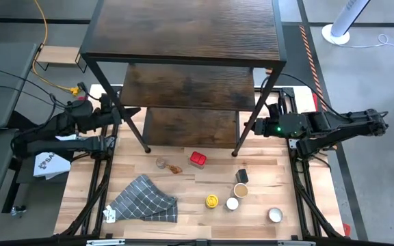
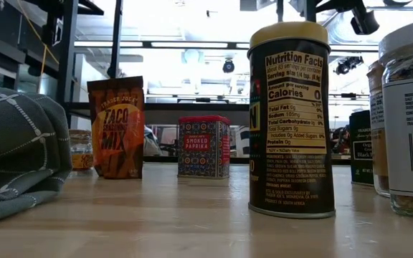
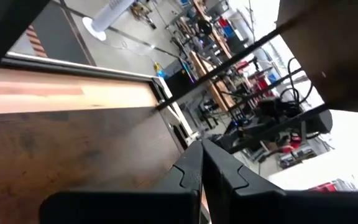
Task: Shelf spices
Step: Adjust the shelf, then put the black seasoning can on the shelf
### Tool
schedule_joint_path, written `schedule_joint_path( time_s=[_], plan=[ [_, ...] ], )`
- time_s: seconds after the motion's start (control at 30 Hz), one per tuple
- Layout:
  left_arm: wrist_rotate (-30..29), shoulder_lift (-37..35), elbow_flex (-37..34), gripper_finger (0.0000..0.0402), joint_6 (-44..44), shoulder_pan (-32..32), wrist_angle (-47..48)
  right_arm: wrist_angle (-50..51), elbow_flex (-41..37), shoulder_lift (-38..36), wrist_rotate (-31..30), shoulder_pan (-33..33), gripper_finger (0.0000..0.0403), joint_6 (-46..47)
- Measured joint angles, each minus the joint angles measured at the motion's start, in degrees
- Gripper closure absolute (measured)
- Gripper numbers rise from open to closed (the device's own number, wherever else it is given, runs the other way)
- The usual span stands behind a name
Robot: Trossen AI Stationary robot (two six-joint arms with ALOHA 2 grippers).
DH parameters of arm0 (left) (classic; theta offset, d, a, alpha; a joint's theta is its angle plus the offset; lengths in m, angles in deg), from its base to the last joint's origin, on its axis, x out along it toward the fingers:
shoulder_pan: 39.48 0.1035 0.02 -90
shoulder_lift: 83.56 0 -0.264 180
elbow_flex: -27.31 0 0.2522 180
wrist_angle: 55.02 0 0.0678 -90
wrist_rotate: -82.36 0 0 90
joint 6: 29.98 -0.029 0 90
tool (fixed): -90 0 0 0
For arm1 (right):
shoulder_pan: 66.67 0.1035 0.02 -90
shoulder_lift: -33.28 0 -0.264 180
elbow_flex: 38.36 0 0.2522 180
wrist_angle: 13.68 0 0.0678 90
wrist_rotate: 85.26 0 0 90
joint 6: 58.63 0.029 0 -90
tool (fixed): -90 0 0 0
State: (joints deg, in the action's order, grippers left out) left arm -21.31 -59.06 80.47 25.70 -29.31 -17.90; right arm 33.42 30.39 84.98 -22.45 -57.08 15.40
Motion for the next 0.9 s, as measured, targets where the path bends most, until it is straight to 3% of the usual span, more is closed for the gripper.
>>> schedule_joint_path(
  time_s=[0.2, 0.37, 0.6, 0.7, 0.9],
  plan=[
    [-4.84, 0.02, 0.0, 0.0402, 0.19, -3.79, -0.06, 0.81, 0.0, -0.21, 0.01, 0.0, 0.0403, 0.12],
    [-13.46, -1.33, 0.67, 0.0402, -4.26, -5.24, 0.66, 4.49, 0.0, -2.26, -2.7, 0.0, 0.0403, 0.76],
    [-17.92, -3.8, 8.88, 0.0402, -9.69, -5.37, 16.35, 8.32, 0.0, -7.36, -7.66, -0.04, 0.0403, 0.57],
    [-12.2, -3.72, 13.38, 0.0402, -6.75, -5.37, 27.99, 9.35, 0.0, -8.89, -7.9, -0.04, 0.0403, 0.51],
    [10.78, -2.54, 18.29, 0.0401, 6.45, -5.37, 52.12, 14.46, 0.02, -10.25, -5.26, -0.04, 0.0403, 0.78]
  ],
)
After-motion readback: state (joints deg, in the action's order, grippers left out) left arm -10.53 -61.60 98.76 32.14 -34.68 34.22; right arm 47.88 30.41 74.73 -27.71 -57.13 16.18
